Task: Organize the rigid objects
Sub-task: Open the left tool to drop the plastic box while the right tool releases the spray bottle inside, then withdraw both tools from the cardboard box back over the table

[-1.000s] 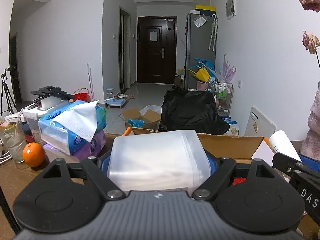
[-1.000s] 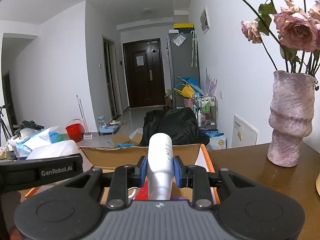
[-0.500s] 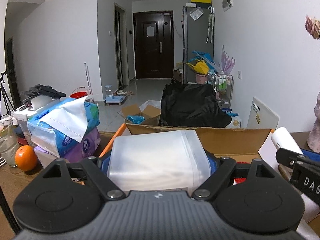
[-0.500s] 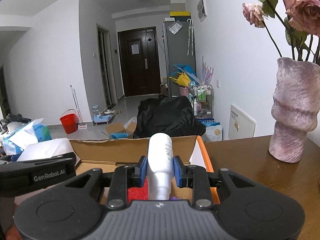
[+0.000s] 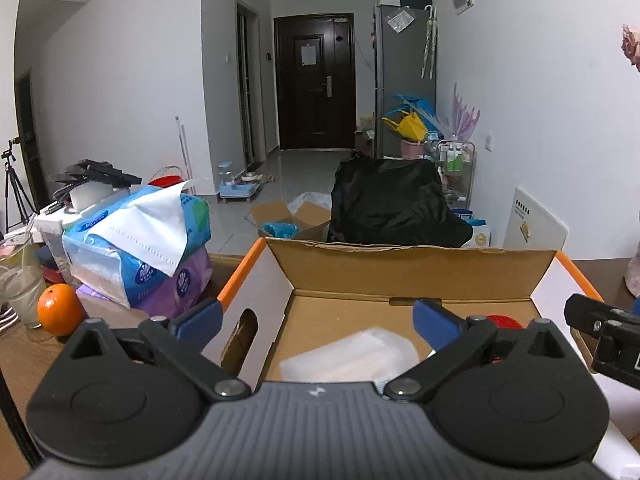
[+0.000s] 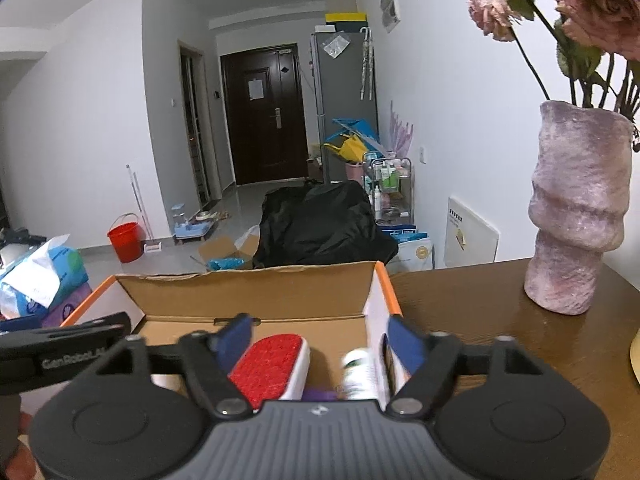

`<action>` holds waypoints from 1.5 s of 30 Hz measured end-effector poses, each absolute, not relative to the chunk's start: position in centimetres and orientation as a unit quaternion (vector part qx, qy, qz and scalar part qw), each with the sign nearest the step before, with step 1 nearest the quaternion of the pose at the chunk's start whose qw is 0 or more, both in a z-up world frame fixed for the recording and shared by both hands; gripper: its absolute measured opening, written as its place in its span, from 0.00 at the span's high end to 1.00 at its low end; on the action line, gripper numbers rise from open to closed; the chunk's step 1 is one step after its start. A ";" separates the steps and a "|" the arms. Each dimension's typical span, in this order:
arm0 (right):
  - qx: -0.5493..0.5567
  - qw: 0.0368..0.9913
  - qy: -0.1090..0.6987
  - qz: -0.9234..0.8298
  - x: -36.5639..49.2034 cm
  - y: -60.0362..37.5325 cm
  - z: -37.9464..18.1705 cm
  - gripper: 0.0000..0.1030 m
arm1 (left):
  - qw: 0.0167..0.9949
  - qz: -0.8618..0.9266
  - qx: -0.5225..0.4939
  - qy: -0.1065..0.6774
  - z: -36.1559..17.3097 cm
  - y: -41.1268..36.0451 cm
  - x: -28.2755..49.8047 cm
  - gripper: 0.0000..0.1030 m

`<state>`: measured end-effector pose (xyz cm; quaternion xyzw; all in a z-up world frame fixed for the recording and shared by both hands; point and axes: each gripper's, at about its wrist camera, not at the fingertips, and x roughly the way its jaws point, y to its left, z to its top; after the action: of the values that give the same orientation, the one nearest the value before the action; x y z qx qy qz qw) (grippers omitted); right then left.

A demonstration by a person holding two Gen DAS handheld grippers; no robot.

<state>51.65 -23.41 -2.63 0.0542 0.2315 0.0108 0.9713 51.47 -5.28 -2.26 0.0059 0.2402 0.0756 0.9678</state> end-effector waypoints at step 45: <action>0.007 0.983 0.185 0.017 40.6 -24.3 0.5 0.00 | 0.970 0.060 0.004 0.234 -1.2 -4.4 42.1 0.00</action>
<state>40.62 -24.34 0.46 0.0070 0.1847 0.0167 0.9826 42.14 -4.38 -1.20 0.0038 0.2340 0.0597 0.9704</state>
